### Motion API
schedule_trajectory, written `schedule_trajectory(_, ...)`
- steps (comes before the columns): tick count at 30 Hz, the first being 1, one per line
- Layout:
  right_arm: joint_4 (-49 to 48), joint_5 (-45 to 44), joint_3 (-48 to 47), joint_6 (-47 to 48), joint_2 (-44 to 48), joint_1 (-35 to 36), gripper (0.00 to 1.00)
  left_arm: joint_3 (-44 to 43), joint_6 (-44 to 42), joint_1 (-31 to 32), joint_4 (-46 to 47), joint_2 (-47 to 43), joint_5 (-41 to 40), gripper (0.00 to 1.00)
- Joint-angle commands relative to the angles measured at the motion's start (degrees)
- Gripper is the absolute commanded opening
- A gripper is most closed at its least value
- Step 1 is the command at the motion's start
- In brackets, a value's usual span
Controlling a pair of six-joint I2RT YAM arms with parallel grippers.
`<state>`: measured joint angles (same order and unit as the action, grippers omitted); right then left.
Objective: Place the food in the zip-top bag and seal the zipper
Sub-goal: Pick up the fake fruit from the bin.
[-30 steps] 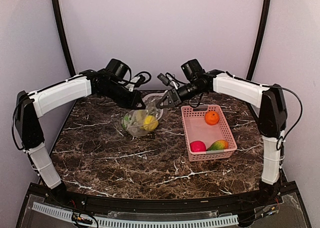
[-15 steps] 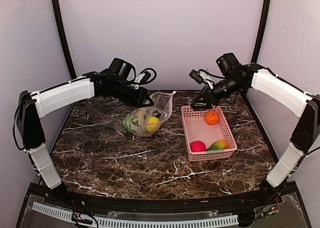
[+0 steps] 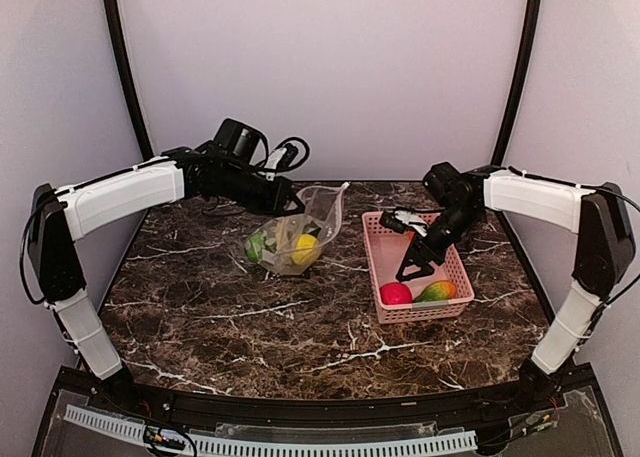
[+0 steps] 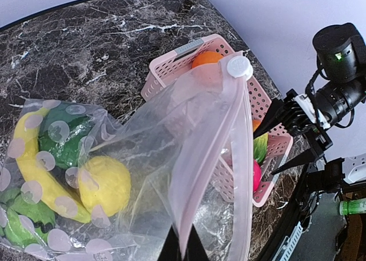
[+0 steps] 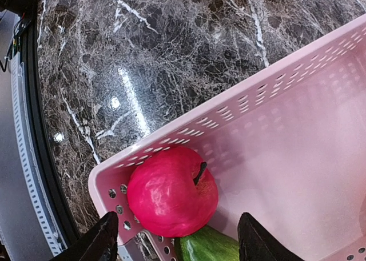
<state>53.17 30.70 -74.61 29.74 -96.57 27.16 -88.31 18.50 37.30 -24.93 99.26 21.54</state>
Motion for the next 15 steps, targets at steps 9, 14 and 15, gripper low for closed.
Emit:
schedule_trajectory(9, -3.0, 3.0, 2.0, -1.0, -5.8, 0.1, 0.76, 1.7, 0.0, 0.2, 0.2, -4.1, -0.9, 0.01)
schedule_trajectory(14, -2.9, 3.8, 2.2, -1.0, -7.4, 0.1, 0.78, 1.7, 0.0, 0.2, 0.2, -4.0, -0.8, 0.01)
schedule_trajectory(15, -2.9, 4.1, 2.3, -1.0, -7.6, 0.1, 0.78, 1.7, 0.0, 0.2, 0.2, -4.1, -0.8, 0.01)
